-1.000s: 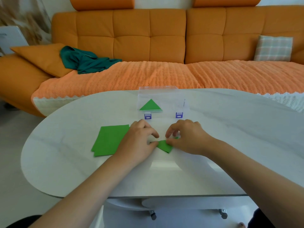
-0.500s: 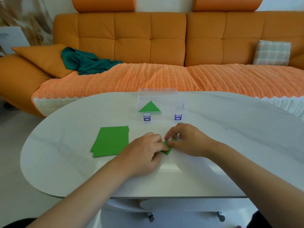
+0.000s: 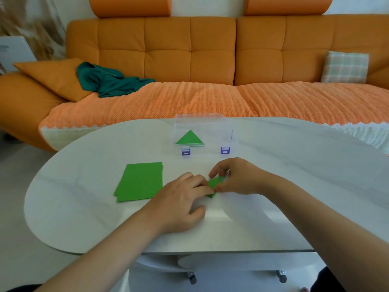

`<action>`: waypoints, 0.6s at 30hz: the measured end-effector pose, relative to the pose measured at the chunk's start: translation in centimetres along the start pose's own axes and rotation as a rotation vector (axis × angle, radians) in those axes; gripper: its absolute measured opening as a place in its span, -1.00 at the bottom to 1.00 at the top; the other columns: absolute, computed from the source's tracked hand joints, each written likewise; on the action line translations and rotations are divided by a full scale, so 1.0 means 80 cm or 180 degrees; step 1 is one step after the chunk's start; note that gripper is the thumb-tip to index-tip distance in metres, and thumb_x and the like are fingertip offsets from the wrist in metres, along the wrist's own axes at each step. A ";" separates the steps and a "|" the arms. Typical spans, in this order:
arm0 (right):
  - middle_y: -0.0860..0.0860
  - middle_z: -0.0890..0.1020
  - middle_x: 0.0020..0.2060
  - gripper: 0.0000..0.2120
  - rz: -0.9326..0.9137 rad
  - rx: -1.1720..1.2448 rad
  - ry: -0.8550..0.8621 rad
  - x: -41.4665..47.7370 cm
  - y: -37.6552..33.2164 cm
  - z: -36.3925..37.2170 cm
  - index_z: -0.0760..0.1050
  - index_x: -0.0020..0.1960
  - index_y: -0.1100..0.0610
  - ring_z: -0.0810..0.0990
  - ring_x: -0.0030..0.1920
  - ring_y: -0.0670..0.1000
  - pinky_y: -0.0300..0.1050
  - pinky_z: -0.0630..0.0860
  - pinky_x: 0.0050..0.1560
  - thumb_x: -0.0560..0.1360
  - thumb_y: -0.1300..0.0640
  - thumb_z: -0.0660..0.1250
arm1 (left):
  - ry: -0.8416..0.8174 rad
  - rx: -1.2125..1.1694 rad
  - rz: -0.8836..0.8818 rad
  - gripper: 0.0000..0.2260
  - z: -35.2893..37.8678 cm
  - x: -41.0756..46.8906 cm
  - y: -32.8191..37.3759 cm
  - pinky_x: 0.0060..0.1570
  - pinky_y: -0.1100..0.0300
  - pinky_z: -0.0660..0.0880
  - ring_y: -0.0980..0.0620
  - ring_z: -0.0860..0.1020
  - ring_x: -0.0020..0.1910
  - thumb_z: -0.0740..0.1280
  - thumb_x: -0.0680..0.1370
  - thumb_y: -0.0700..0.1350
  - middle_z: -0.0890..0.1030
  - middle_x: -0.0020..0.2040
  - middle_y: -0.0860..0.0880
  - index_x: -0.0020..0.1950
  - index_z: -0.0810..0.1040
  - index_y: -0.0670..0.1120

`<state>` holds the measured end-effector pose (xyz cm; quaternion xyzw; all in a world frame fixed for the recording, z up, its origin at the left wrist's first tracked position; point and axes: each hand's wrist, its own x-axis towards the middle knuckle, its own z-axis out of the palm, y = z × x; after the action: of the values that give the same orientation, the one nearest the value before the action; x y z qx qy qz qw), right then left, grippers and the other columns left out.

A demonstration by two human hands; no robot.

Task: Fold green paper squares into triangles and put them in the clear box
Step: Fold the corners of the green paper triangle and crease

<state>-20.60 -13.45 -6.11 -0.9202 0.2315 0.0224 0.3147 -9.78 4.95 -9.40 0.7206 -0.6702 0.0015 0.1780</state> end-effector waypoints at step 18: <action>-0.20 0.65 -0.27 -0.83 0.0419 0.0494 0.0436 0.011 0.012 -0.015 0.72 -0.13 -0.08 0.58 -0.21 -0.15 -0.39 0.43 -0.25 0.44 0.18 0.42 | 0.0009 0.0091 -0.0121 -0.62 0.001 0.003 0.005 0.04 0.12 0.46 0.10 0.38 0.08 0.25 0.46 0.05 0.46 0.16 0.16 0.26 0.51 0.07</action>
<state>-20.37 -15.13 -5.85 -0.8753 0.3134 -0.0379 0.3663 -10.15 4.68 -9.35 0.7356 -0.6560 0.0088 0.1685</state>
